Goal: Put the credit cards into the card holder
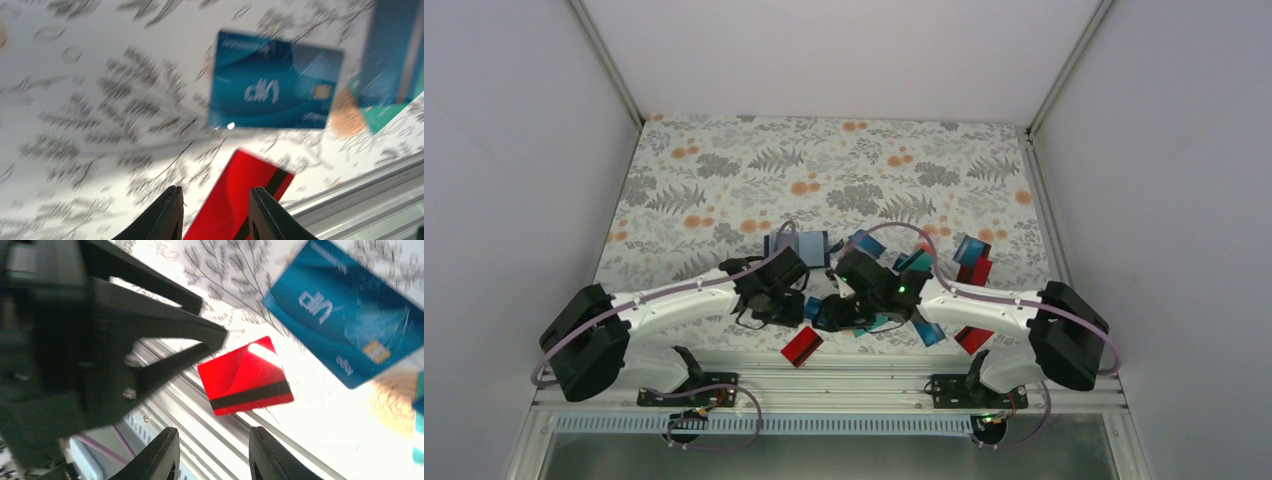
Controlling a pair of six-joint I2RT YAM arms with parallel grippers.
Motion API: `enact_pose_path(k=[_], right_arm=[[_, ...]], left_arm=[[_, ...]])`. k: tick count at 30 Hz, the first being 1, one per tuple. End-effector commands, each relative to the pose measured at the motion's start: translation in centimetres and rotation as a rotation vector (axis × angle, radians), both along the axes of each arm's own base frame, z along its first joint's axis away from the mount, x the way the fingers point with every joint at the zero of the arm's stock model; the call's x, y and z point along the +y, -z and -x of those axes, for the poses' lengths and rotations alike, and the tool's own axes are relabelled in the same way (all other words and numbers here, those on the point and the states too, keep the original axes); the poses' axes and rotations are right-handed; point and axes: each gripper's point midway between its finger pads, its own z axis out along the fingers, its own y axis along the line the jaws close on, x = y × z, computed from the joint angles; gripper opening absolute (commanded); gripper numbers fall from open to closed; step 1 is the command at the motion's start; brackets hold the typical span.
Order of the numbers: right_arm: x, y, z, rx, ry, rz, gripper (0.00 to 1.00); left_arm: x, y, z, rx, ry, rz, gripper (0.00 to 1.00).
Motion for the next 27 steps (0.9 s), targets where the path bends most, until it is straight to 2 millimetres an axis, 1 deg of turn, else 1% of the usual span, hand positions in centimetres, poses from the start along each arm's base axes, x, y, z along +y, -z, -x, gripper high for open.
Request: enact_pose_path(k=[1, 3, 4, 6, 8, 12, 14, 17, 20, 21, 27], right_arm=[[-0.1, 1.0, 2.3, 0.179, 0.089, -0.075, 0.36], [0.0, 1.5, 3.0, 0.200, 0.103, -0.086, 0.37], [-0.1, 1.9, 3.4, 0.207, 0.111, -0.081, 0.37], [-0.4, 2.5, 3.8, 0.215, 0.138, -0.075, 0.37], [-1.4, 3.1, 3.6, 0.220, 0.193, -0.069, 0.37], [-3.3, 3.1, 2.6, 0.185, 0.273, -0.048, 0.40], [-4.0, 2.9, 2.1, 0.156, 0.277, -0.028, 0.42], [-5.2, 2.7, 1.5, 0.137, 0.287, 0.000, 0.43], [-6.3, 2.2, 1.1, 0.120, 0.310, -0.002, 0.44], [-6.6, 2.1, 1.0, 0.120, 0.318, -0.004, 0.45], [-8.6, 1.9, 1.2, 0.124, 0.359, -0.024, 0.45]], left_arm=[[3.4, 0.3, 3.0, 0.076, 0.003, -0.086, 0.34], [3.6, 0.2, 4.0, 0.102, 0.016, -0.064, 0.34], [3.5, 0.0, 4.4, 0.106, 0.027, -0.049, 0.37], [3.1, -0.5, 4.8, 0.089, 0.054, -0.025, 0.49], [2.5, -1.1, 5.2, 0.063, 0.092, -0.023, 0.57], [1.9, -0.8, 5.9, 0.038, 0.170, -0.111, 0.76], [1.4, -0.4, 6.3, 0.025, 0.207, -0.150, 0.82], [1.0, 0.4, 6.7, 0.006, 0.262, -0.222, 0.85], [-0.1, 0.8, 7.1, -0.020, 0.321, -0.266, 0.86], [-0.4, 1.0, 7.6, -0.032, 0.354, -0.292, 0.86], [-0.9, 2.4, 7.7, -0.095, 0.411, -0.479, 0.85]])
